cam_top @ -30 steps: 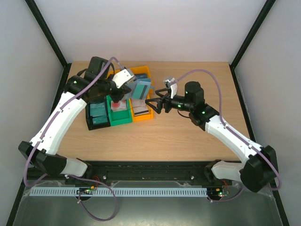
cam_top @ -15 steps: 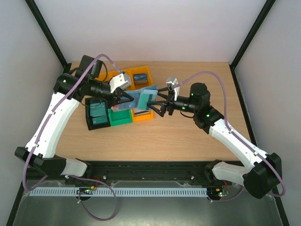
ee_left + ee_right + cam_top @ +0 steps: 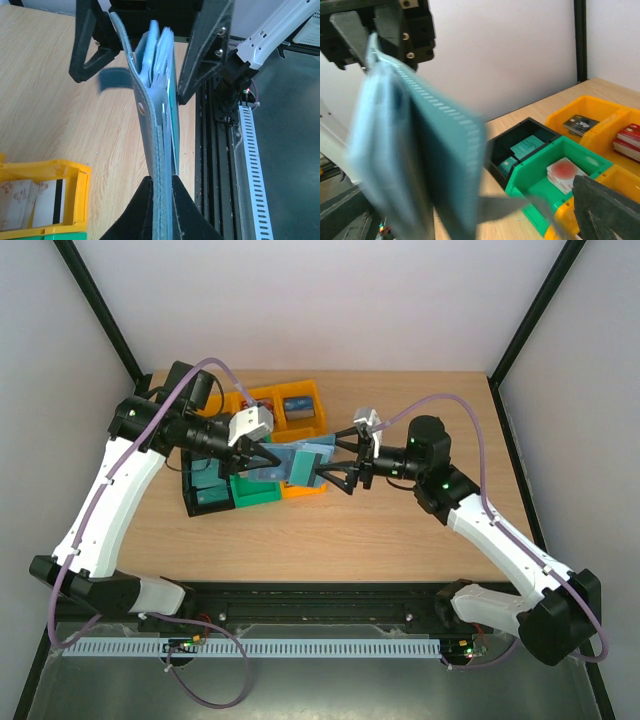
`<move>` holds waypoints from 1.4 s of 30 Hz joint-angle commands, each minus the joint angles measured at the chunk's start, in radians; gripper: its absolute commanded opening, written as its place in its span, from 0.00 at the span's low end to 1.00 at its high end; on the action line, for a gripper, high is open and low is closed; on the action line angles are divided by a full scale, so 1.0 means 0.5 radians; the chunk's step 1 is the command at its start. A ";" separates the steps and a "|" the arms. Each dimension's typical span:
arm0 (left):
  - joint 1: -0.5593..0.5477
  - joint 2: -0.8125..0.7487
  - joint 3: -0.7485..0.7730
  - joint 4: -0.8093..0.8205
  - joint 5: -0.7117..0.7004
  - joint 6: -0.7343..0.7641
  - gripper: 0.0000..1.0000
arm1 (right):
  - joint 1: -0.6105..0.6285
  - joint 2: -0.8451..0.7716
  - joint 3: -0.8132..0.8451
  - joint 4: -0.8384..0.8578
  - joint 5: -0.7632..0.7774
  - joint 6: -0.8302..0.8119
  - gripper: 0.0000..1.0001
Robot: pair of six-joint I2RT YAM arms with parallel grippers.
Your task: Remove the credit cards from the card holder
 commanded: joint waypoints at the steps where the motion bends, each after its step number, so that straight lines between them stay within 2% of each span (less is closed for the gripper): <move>1: 0.016 -0.046 0.050 -0.080 0.109 0.121 0.02 | -0.012 -0.004 0.095 -0.142 0.148 -0.080 0.99; 5: 0.018 -0.053 0.049 -0.082 0.110 0.123 0.02 | -0.012 0.021 0.133 -0.223 0.201 -0.126 0.99; 8: 0.018 -0.040 0.046 -0.080 0.126 0.123 0.02 | -0.010 0.047 0.109 -0.101 -0.004 -0.037 0.98; 10: 0.019 -0.030 0.043 -0.072 0.143 0.118 0.02 | -0.005 0.074 0.101 -0.024 -0.153 0.030 0.85; 13: 0.019 -0.028 0.041 -0.039 0.130 0.078 0.02 | 0.017 0.111 0.085 0.104 -0.354 0.117 0.56; 18: 0.028 -0.030 0.008 0.022 0.114 0.019 0.02 | 0.028 0.070 0.008 0.368 -0.420 0.253 0.04; 21: 0.044 -0.038 -0.012 0.068 0.095 -0.031 0.02 | 0.026 0.031 -0.043 0.469 -0.415 0.317 0.02; 23: 0.063 -0.046 -0.034 0.209 0.036 -0.203 0.05 | 0.025 0.008 -0.057 0.460 -0.362 0.317 0.02; 26: 0.137 -0.067 -0.105 0.550 -0.284 -0.616 0.61 | 0.025 -0.016 -0.061 0.366 -0.131 0.307 0.02; 27: 0.171 -0.065 -0.136 0.643 -0.418 -0.717 0.73 | 0.022 -0.013 -0.056 0.326 -0.041 0.308 0.02; 28: 0.199 -0.065 -0.162 0.711 -0.531 -0.794 0.81 | 0.022 -0.005 -0.052 0.285 0.058 0.315 0.02; 32: 0.240 -0.070 -0.234 0.878 -1.037 -0.921 0.89 | 0.021 0.114 0.101 -0.081 0.740 0.345 0.02; 36: 0.241 -0.068 -0.296 1.008 -1.544 -0.997 0.92 | 0.027 0.346 0.395 -0.702 1.543 0.446 0.02; 37: 0.243 -0.070 -0.310 1.021 -1.566 -1.003 0.92 | 0.033 0.406 0.464 -0.812 1.641 0.450 0.02; 39: 0.242 -0.079 -0.332 1.015 -1.431 -1.001 0.92 | 0.063 0.482 0.536 -0.908 1.710 0.427 0.02; 42: 0.231 -0.072 -0.351 0.925 -0.910 -0.949 0.85 | 0.124 0.477 0.504 -0.771 1.465 0.359 0.02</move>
